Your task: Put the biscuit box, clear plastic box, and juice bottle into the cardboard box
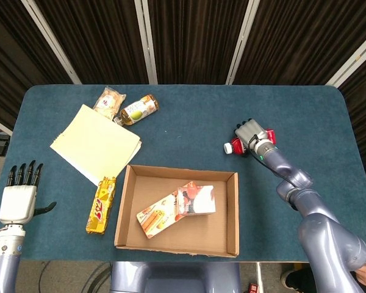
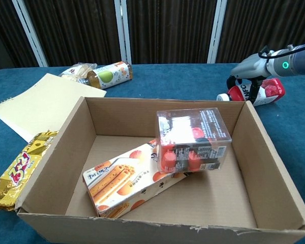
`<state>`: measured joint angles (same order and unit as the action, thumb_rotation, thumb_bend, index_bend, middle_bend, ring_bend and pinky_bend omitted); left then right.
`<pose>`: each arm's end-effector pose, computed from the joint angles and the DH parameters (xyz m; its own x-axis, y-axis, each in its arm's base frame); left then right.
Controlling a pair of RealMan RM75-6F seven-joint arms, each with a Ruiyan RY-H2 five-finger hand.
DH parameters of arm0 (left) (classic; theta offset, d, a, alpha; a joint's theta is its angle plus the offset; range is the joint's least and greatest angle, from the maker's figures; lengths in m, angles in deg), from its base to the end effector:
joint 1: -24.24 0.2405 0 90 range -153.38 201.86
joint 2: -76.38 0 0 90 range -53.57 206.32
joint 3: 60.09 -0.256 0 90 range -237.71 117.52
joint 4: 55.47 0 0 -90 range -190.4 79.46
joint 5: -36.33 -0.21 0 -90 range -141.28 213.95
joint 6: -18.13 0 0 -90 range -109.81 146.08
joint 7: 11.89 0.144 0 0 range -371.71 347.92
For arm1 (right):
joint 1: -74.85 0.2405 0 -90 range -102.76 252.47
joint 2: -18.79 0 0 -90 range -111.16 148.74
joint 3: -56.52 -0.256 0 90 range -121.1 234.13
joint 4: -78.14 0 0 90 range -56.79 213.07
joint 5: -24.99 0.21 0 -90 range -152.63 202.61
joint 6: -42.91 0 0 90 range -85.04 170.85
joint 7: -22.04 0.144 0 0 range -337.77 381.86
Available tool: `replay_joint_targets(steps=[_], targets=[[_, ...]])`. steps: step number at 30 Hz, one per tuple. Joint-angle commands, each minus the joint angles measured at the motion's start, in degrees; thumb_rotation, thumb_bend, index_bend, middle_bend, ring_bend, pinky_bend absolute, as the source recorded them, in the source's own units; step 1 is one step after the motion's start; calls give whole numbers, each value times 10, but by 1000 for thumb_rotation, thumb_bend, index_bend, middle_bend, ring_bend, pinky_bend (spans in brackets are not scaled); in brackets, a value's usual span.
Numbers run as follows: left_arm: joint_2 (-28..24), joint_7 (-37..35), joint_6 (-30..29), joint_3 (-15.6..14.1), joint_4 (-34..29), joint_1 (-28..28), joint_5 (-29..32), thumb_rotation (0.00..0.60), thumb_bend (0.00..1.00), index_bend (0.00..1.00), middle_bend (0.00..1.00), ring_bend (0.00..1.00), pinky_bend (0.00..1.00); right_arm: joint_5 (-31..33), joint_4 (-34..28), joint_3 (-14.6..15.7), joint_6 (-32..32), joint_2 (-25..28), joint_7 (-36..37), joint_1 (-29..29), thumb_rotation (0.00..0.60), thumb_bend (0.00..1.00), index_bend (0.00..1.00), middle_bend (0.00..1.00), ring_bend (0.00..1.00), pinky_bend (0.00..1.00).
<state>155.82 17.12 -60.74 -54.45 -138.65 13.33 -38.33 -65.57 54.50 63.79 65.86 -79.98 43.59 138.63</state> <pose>-0.3193 0.2228 0.0859 0.6925 0.0813 0.7169 0.7142 0.0629 -0.6971 -0.2047 -0.5023 0.0115 0.8770 -0.2859 0.3861 -0.4792 -0.4624 0.7460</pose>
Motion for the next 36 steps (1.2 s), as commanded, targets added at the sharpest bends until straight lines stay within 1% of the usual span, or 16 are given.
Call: replay_joint_targets(steps=[1,4,7,9,13,17,19,23,26,28,30,32,36], targets=[[1,2,1,1,1,-1,2,397,0,0,0,0,0,-24,46,19,14,-29,35,-6,600,304,766,494,481,614],[0,1,0,1,0,-2,3,398,0,0,0,0,0,-38,71,29,34,-37,53,-7,600,334,815,543,562,709],[-2,-3,-2,0,-3,-2,0,399,0,0,0,0,0,-45,81,31,47,-37,64,-5,600,346,820,553,593,748],[-5,-8,-5,-2,-7,-1,-3,401,0,0,0,0,0,-48,79,32,54,-32,67,-1,600,348,821,555,596,757],[-15,-22,-12,-5,-16,2,-13,400,0,0,0,0,0,-53,55,28,80,-10,53,9,600,348,822,555,597,758],[-27,-39,-18,-10,-26,6,-24,403,0,0,0,0,0,-47,-8,11,103,35,8,25,600,348,822,556,596,758],[-33,-48,-20,-13,-32,8,-29,400,0,0,0,0,0,-38,-60,-4,113,68,-33,31,600,348,822,556,596,758],[-45,-60,-20,-18,-41,10,-37,401,0,0,0,0,0,-3,-202,-46,116,151,-147,41,600,348,822,556,596,758],[-55,-70,-16,-22,-52,10,-42,403,0,0,0,0,0,53,-352,-91,106,227,-272,45,600,347,822,556,597,757],[-61,-77,-18,-24,-56,11,-48,402,0,0,0,0,0,104,-453,-118,106,270,-366,45,600,347,821,556,597,758],[-67,-88,-21,-27,-59,13,-56,399,0,0,0,0,0,167,-544,-139,117,301,-458,44,600,347,820,556,597,758],[-73,-98,-21,-30,-62,14,-61,400,0,0,0,0,0,236,-630,-150,140,324,-550,47,600,346,820,556,596,758],[-85,-118,-28,-36,-68,19,-74,399,0,0,0,0,0,380,-775,-152,214,349,-719,74,600,343,819,556,596,757]])
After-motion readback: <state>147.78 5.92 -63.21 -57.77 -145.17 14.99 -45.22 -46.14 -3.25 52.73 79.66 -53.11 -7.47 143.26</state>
